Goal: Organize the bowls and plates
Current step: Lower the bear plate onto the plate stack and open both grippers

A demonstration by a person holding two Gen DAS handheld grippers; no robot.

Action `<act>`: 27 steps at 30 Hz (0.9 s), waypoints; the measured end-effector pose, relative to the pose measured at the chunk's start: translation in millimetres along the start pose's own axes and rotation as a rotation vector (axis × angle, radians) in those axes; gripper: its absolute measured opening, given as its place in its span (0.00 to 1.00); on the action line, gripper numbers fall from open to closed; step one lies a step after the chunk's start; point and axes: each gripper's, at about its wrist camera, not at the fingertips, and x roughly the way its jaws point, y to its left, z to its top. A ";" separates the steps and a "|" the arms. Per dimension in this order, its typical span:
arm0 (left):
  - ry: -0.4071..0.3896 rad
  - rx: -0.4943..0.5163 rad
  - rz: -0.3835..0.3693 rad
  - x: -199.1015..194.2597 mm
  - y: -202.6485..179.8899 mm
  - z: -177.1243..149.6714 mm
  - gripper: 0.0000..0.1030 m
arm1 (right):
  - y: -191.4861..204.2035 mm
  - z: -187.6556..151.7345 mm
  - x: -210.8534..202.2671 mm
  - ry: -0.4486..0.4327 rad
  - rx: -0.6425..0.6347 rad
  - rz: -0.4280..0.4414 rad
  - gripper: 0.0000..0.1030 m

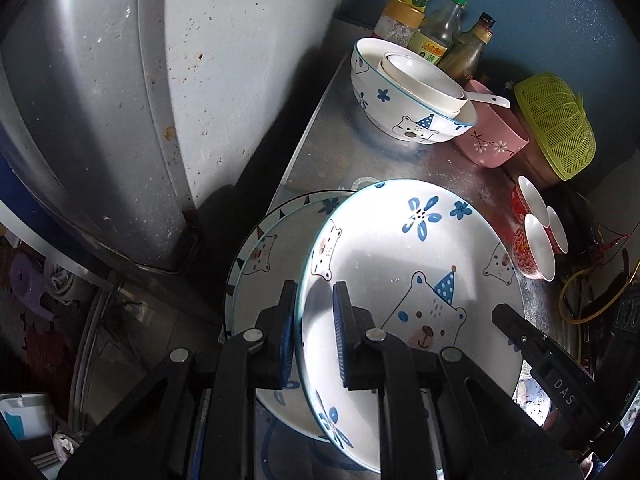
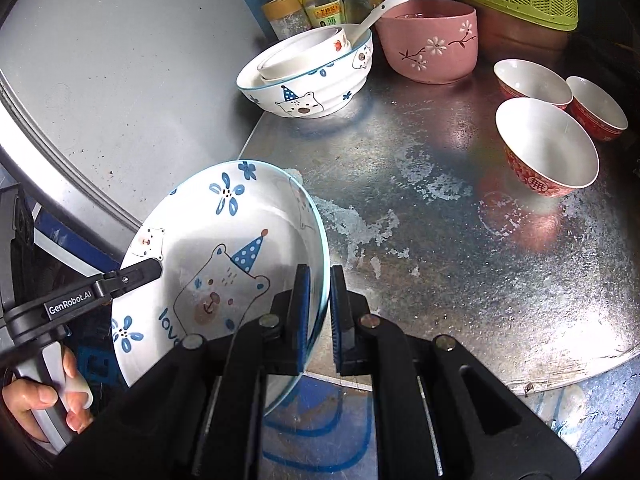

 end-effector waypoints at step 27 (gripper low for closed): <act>0.048 -0.010 0.033 20.8 18.6 -1.8 0.19 | 11.5 5.7 30.5 0.042 -0.034 -0.007 0.12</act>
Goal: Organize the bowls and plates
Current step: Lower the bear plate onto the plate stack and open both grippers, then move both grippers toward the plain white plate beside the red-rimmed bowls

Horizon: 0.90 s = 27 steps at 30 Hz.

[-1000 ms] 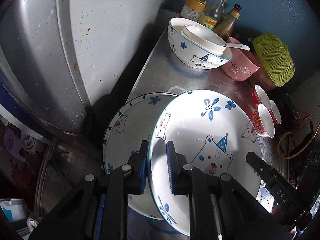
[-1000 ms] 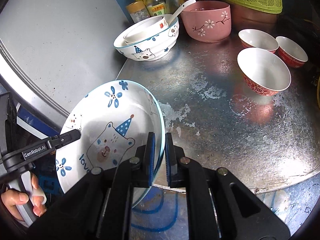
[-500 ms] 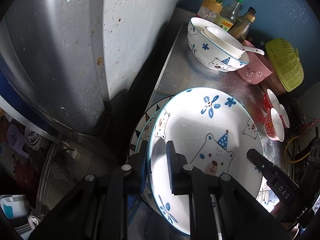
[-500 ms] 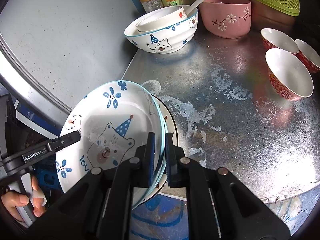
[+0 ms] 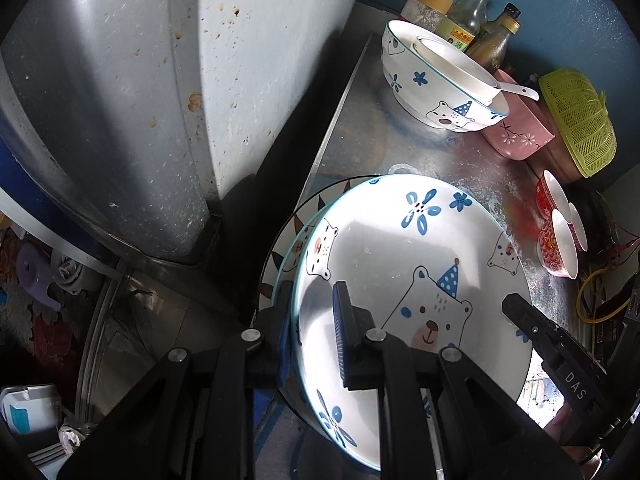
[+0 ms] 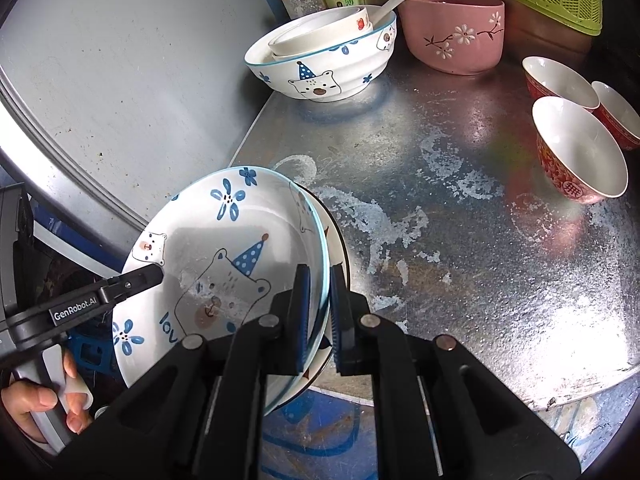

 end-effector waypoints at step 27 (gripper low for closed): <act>-0.070 0.017 0.032 -43.6 -24.8 -13.9 0.98 | 2.4 -3.5 -29.3 0.008 -0.006 0.073 1.00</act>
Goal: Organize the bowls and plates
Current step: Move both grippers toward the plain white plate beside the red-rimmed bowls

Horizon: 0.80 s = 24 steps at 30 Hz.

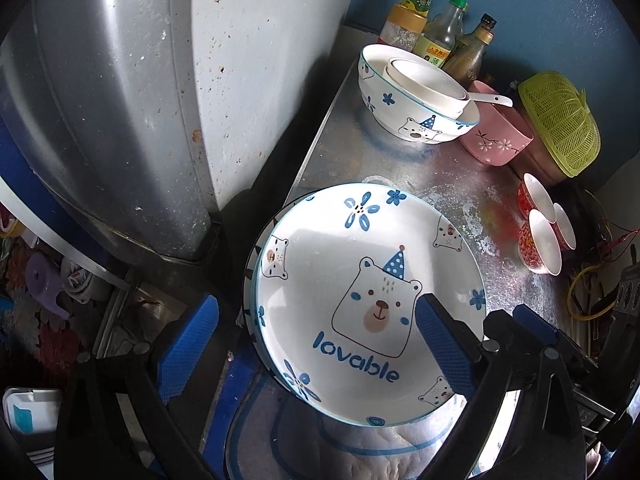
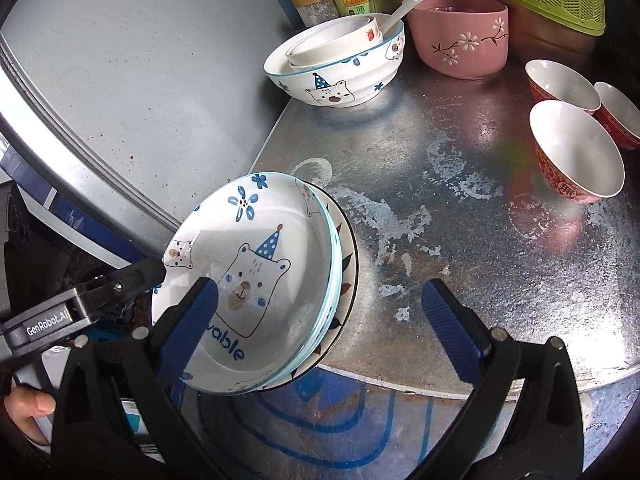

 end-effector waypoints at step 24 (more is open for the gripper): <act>-0.019 0.085 -0.012 -21.1 -86.1 -43.2 1.00 | -76.5 -30.1 -93.2 -0.072 0.069 -0.056 1.00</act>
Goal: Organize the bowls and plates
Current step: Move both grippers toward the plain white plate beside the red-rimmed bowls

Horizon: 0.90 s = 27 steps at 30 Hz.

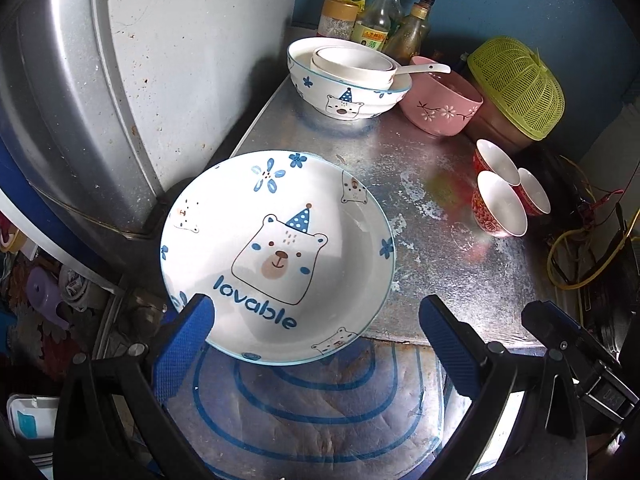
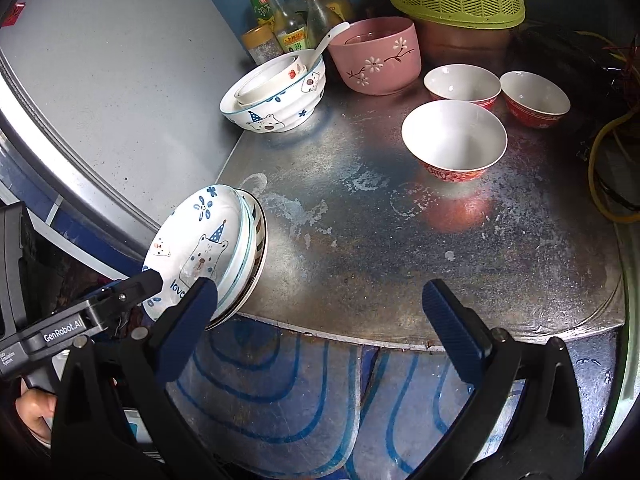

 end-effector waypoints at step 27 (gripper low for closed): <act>0.027 0.218 -0.111 -11.7 -151.8 -55.1 1.00 | -127.2 -48.6 -103.6 -0.122 0.206 -0.074 1.00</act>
